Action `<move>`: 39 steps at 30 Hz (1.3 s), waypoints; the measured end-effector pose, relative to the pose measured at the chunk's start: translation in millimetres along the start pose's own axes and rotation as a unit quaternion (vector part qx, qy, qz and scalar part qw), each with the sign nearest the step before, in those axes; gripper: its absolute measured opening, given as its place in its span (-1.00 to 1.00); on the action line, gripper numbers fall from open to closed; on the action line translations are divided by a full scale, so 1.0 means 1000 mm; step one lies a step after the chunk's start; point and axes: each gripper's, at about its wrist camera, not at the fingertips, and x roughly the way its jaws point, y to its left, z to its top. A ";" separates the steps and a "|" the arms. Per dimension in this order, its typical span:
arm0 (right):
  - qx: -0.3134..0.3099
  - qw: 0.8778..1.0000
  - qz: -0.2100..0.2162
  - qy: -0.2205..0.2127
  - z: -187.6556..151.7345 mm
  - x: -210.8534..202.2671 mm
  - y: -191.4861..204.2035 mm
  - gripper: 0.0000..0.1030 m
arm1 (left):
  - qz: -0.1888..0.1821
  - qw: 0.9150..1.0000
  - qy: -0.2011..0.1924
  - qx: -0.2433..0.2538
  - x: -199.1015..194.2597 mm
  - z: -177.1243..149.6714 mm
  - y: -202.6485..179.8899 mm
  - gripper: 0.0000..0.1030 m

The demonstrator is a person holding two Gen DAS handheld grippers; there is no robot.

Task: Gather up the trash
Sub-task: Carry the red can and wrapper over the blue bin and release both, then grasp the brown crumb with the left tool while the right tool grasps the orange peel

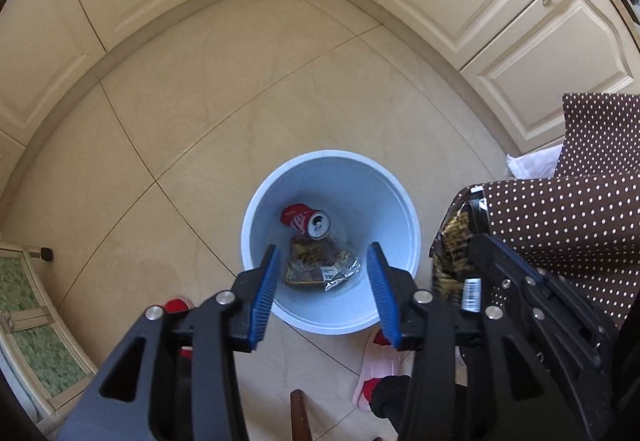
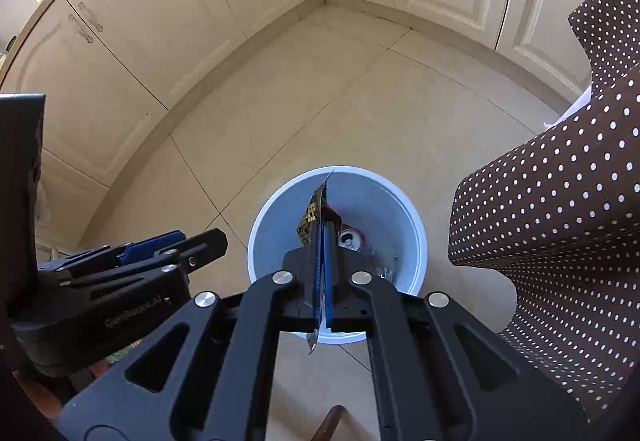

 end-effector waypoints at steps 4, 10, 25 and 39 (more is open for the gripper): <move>0.000 1.000 0.002 -0.002 0.004 0.004 0.001 -0.97 | -0.001 1.000 -0.004 -0.004 -0.005 0.001 0.006 -0.12; -0.006 1.000 0.001 -0.006 0.007 0.008 0.009 -0.97 | -0.007 1.000 -0.009 -0.009 -0.011 0.004 0.014 -0.12; -0.021 0.994 -0.024 -0.104 0.006 -0.108 0.006 -0.96 | -0.031 0.994 -0.109 0.010 -0.117 -0.011 -0.020 -0.11; 0.018 0.947 -0.095 -0.306 -0.059 -0.360 -0.054 -0.93 | -0.111 0.947 -0.257 0.155 -0.289 -0.091 -0.181 0.42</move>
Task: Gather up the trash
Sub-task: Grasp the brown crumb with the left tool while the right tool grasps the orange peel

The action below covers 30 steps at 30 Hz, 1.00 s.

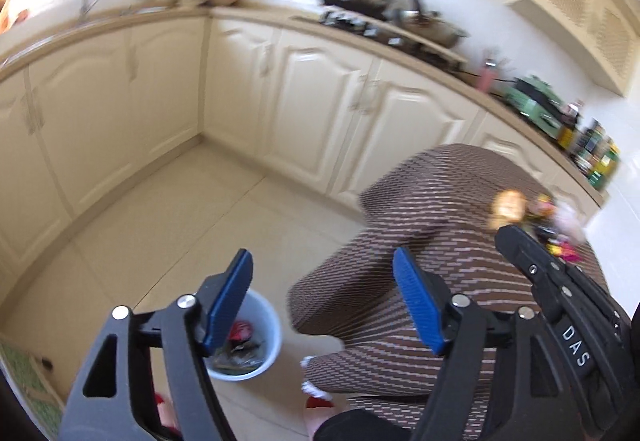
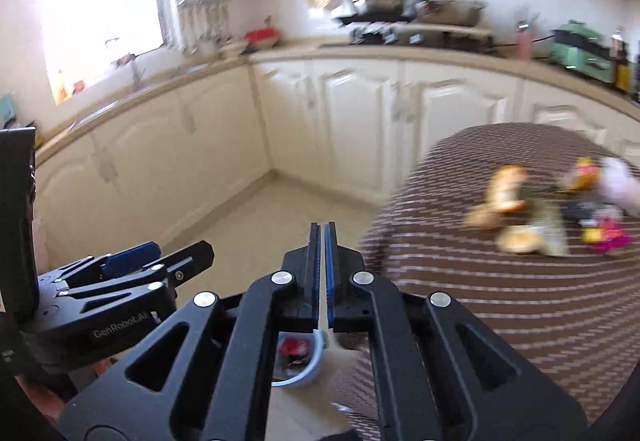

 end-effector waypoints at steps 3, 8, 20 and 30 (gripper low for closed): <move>0.020 0.999 -0.033 -0.016 0.004 -0.029 -0.037 -0.29 | -0.019 0.999 0.000 0.030 -0.002 0.003 -0.037 0.45; 0.052 0.995 -0.083 -0.024 0.006 -0.051 -0.107 0.04 | -0.044 0.996 0.010 0.075 0.012 0.004 -0.094 0.48; 0.072 0.992 -0.105 0.006 0.021 -0.030 -0.172 0.05 | -0.050 0.988 0.063 0.135 0.092 0.008 -0.173 0.47; 0.074 0.992 -0.097 0.036 0.034 0.000 -0.177 0.05 | -0.081 0.983 0.102 0.131 0.135 0.015 -0.178 -0.57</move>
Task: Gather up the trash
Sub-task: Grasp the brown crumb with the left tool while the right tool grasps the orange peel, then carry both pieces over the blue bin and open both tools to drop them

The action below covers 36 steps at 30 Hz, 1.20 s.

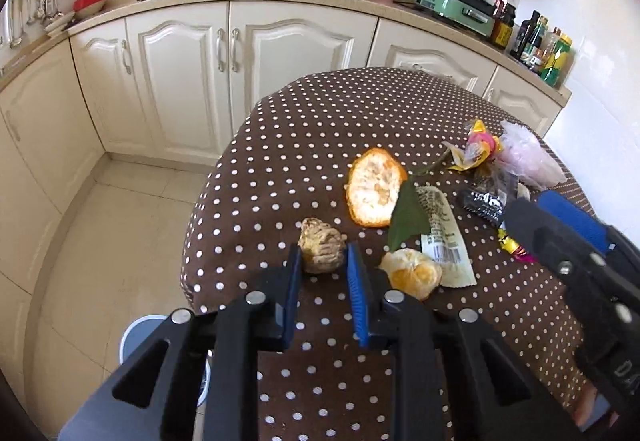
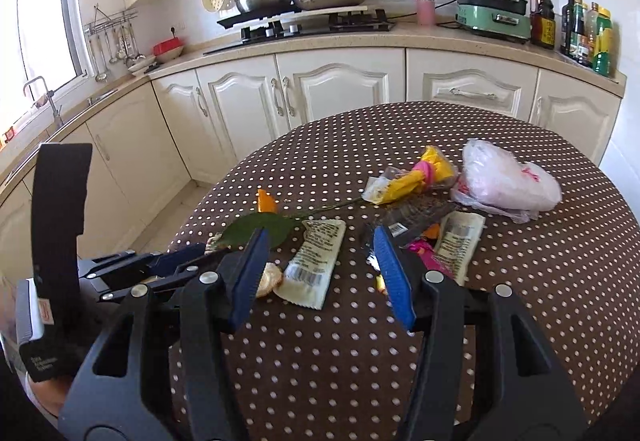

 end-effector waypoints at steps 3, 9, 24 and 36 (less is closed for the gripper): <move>-0.004 1.000 0.007 0.010 0.004 0.010 0.008 0.05 | -0.002 1.000 -0.019 -0.010 -0.012 -0.001 0.011 -0.57; -0.037 0.999 0.008 0.038 0.016 0.042 0.037 0.05 | 0.011 0.998 -0.046 -0.038 -0.034 -0.004 0.041 -0.58; -0.094 0.995 0.007 0.020 0.020 0.043 0.087 -0.76 | 0.027 0.994 -0.070 -0.085 -0.069 -0.016 0.102 -0.58; -0.157 0.981 0.112 0.009 0.004 0.031 0.211 -0.76 | 0.085 0.983 -0.081 -0.143 -0.115 -0.060 0.197 -0.58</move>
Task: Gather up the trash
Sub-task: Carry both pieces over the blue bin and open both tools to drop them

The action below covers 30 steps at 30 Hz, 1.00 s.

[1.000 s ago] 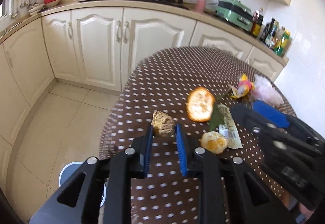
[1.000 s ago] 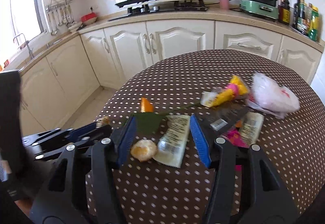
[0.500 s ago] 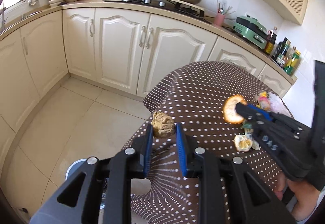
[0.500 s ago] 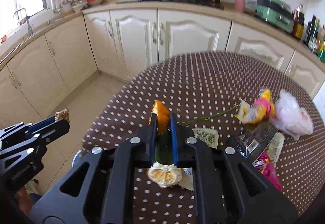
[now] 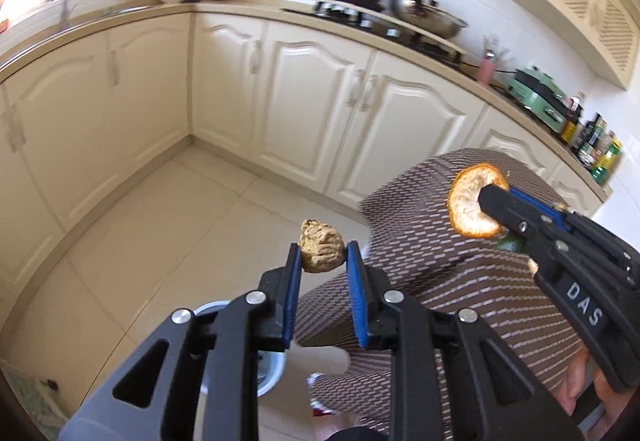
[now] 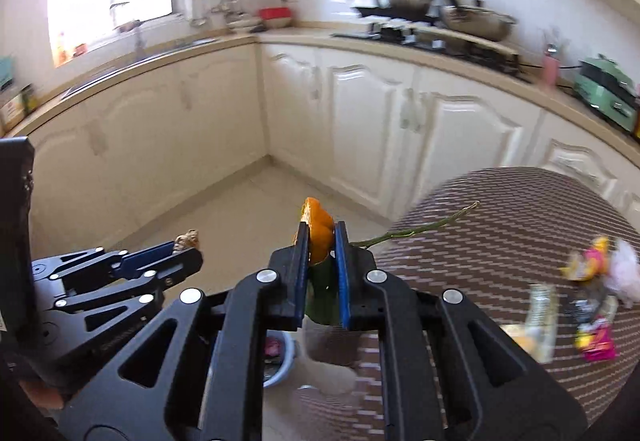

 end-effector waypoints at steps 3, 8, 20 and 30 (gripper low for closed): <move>-0.012 0.999 0.031 0.020 -0.007 0.022 0.033 -0.76 | 0.021 1.000 0.010 -0.016 0.002 -0.008 0.034 -0.58; -0.022 0.995 0.072 0.064 -0.029 0.063 0.079 -0.76 | 0.047 0.997 0.044 -0.047 0.019 -0.029 0.085 -0.58; -0.012 0.981 0.094 0.172 -0.093 0.165 0.115 -0.76 | 0.047 0.986 0.127 -0.095 0.101 -0.081 0.150 -0.57; 0.002 0.974 0.090 0.206 -0.112 0.205 0.112 -0.76 | 0.038 0.982 0.147 -0.114 0.130 -0.097 0.165 -0.19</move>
